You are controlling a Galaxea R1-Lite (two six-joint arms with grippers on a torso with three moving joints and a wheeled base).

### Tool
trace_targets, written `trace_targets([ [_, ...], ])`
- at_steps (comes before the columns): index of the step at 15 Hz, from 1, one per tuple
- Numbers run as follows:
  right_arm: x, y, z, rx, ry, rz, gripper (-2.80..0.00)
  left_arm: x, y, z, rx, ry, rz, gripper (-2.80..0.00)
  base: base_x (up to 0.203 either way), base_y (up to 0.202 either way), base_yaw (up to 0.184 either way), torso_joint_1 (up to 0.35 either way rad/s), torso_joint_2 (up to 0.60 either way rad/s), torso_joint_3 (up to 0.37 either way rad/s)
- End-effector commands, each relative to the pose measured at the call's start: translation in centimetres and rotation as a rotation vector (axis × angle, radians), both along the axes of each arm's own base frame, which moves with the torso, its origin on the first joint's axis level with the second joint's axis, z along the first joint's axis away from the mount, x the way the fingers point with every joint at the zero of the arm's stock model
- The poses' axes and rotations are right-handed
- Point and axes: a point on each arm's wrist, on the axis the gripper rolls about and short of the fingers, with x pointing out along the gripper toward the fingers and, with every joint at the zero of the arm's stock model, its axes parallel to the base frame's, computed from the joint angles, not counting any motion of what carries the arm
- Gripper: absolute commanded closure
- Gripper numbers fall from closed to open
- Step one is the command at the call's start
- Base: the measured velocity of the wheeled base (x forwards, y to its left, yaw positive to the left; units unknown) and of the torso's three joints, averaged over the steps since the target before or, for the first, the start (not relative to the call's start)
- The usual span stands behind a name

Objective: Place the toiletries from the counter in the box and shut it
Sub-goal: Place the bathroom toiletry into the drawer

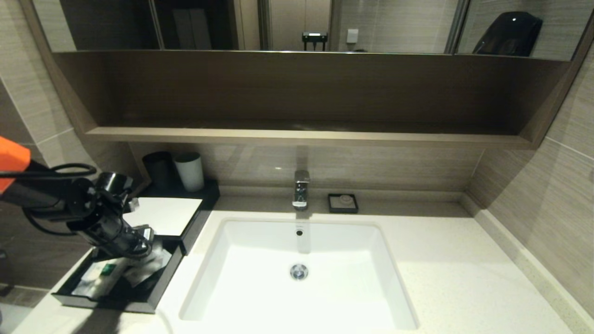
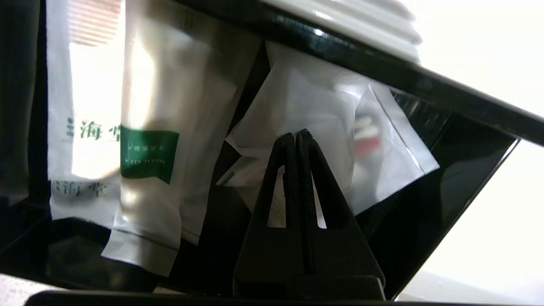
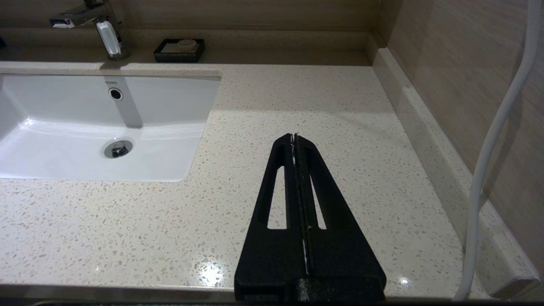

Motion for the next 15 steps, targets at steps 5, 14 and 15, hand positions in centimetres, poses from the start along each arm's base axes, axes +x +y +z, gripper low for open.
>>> trace_targets([
  [5, 0.0, 0.0, 0.0, 0.000, -0.001, 0.000, 0.00, 0.7, 0.1, -0.3, -0.002, -0.014, 0.005, 0.00, 0.000, 0.000, 0.000, 0.000, 0.00, 0.000],
  [14, 0.0, 0.0, 0.0, 0.000, 0.001, 0.000, 0.00, -1.5, 0.1, 3.0, 0.006, -0.075, 0.016, 0.00, 0.000, 0.000, 0.000, 0.000, 0.00, 0.000],
  [15, 0.0, 0.0, 0.0, 0.000, -0.001, 0.000, 0.00, -2.2, 0.3, 4.1, 0.010, -0.101, 0.025, 0.00, 0.000, 0.000, 0.000, 0.000, 0.00, 0.000],
])
